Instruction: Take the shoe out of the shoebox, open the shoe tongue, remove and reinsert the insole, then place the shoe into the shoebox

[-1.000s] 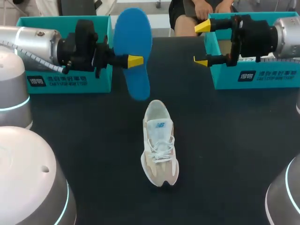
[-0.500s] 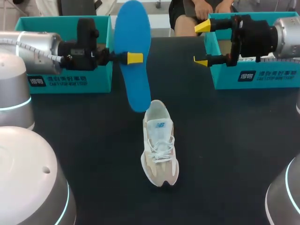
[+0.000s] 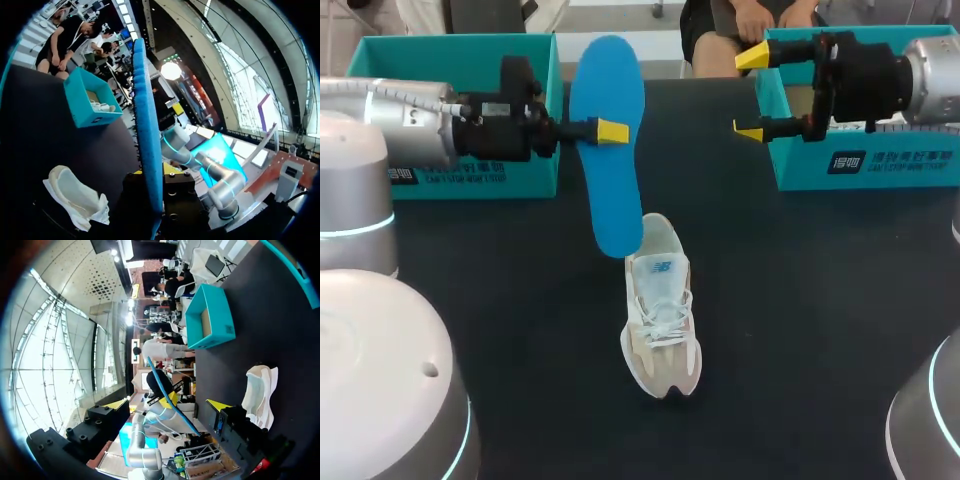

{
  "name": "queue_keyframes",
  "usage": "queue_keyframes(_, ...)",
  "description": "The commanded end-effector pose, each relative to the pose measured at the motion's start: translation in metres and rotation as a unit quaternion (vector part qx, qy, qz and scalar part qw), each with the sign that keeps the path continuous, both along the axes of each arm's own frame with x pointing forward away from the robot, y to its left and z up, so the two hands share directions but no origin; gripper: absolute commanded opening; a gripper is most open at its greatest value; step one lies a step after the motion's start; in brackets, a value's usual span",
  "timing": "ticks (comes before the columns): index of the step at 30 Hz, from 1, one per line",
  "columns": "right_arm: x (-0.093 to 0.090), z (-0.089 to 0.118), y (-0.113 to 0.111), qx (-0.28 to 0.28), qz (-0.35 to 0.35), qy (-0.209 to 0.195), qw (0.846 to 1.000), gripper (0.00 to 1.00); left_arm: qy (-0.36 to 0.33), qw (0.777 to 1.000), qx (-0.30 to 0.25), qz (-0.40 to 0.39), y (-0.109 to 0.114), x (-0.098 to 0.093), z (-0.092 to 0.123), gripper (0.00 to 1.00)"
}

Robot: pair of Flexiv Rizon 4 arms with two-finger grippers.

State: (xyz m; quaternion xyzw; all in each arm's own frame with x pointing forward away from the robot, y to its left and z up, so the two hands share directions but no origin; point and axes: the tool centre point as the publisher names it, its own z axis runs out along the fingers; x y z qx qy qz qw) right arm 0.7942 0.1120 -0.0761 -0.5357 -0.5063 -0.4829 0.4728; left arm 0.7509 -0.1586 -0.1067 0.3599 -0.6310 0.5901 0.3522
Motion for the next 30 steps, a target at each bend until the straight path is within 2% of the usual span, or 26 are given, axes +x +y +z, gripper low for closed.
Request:
queue_keyframes(1,0.0,0.0,0.001,0.0,-0.001,0.0,1.0,1.0,0.036,0.999,-0.027,-0.001,-0.011,0.012,-0.019,0.0)
queue_keyframes(4,-0.005,0.001,0.004,-0.029,0.002,-0.006,1.0,1.0,0.05,0.998,-0.036,-0.001,-0.016,0.015,-0.027,0.0)
queue_keyframes(6,-0.011,0.002,0.009,-0.075,-0.022,0.016,0.997,1.0,0.074,0.996,-0.042,-0.003,-0.019,0.016,-0.029,0.0)
queue_keyframes(9,-0.016,0.005,0.014,-0.116,-0.031,0.029,0.992,1.0,0.113,0.993,-0.043,0.0,-0.022,0.017,-0.032,0.0)
queue_keyframes(15,-0.028,0.013,0.028,-0.168,-0.038,0.04,0.984,1.0,0.157,0.987,-0.031,0.002,-0.03,0.022,-0.042,0.0)
queue_keyframes(19,-0.032,0.018,0.045,-0.212,-0.02,0.074,0.974,1.0,0.18,0.983,-0.03,-0.001,-0.031,0.021,-0.048,0.0)
queue_keyframes(30,-0.032,0.018,0.045,-0.212,-0.02,0.074,0.974,1.0,0.193,0.98,-0.031,-0.039,-0.03,0.017,-0.046,0.0)
